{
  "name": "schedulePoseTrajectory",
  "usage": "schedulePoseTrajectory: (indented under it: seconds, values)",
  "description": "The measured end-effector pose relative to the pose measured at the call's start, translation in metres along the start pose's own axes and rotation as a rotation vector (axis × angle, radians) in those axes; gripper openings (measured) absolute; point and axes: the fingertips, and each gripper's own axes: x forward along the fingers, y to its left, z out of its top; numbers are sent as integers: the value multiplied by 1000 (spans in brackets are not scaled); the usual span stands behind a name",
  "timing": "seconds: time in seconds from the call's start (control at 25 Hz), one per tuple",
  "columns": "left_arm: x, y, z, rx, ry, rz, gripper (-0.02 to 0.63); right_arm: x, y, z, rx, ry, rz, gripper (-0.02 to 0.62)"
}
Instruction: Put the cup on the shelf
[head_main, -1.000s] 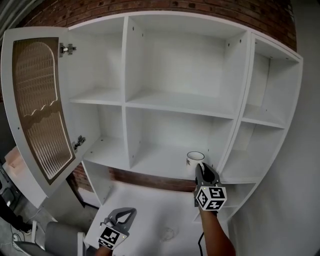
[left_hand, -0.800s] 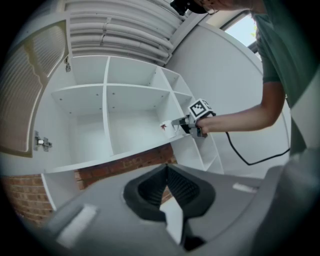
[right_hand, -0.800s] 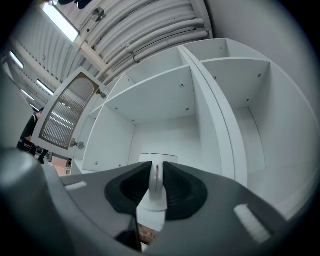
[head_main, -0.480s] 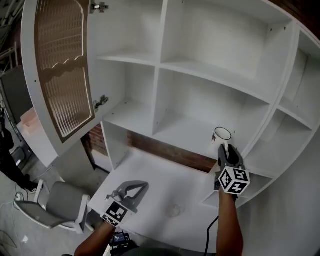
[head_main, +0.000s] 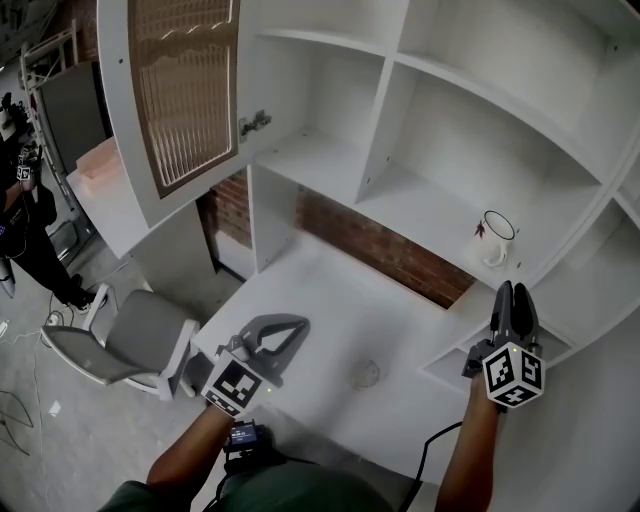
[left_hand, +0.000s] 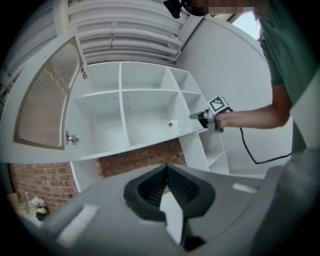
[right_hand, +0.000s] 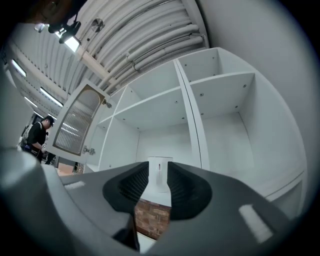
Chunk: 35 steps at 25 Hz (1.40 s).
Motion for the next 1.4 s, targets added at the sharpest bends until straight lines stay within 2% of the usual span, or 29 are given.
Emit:
schedulePoseTrajectory:
  seconds: [0.12,0.24,0.52,0.8,1.0,1.16,1.4]
  values:
    - [-6,-13,-1,-8,10,-3,3,-31,18,5,8,-12,53,61]
    - [-7,-30,1,-24,17,-26,3,-57,40,-4,13,17,142,25]
    - [-2,-74,5,-73,11,-89,3,-109,68,-38,42,121,277,8]
    - [2,-112,5,-113,16,-136,3,-156,88,-84,53,265,355,8]
    - [6,-142,-1,-177,24,-191,3,-184,107,-116,93,354,399,6]
    - [8,-162,-3,-301,0,-242,2,-199,120,-133,122,398,428,6]
    - [9,-182,3,-644,-99,-313,8,-209,133,-145,151,429,458,6]
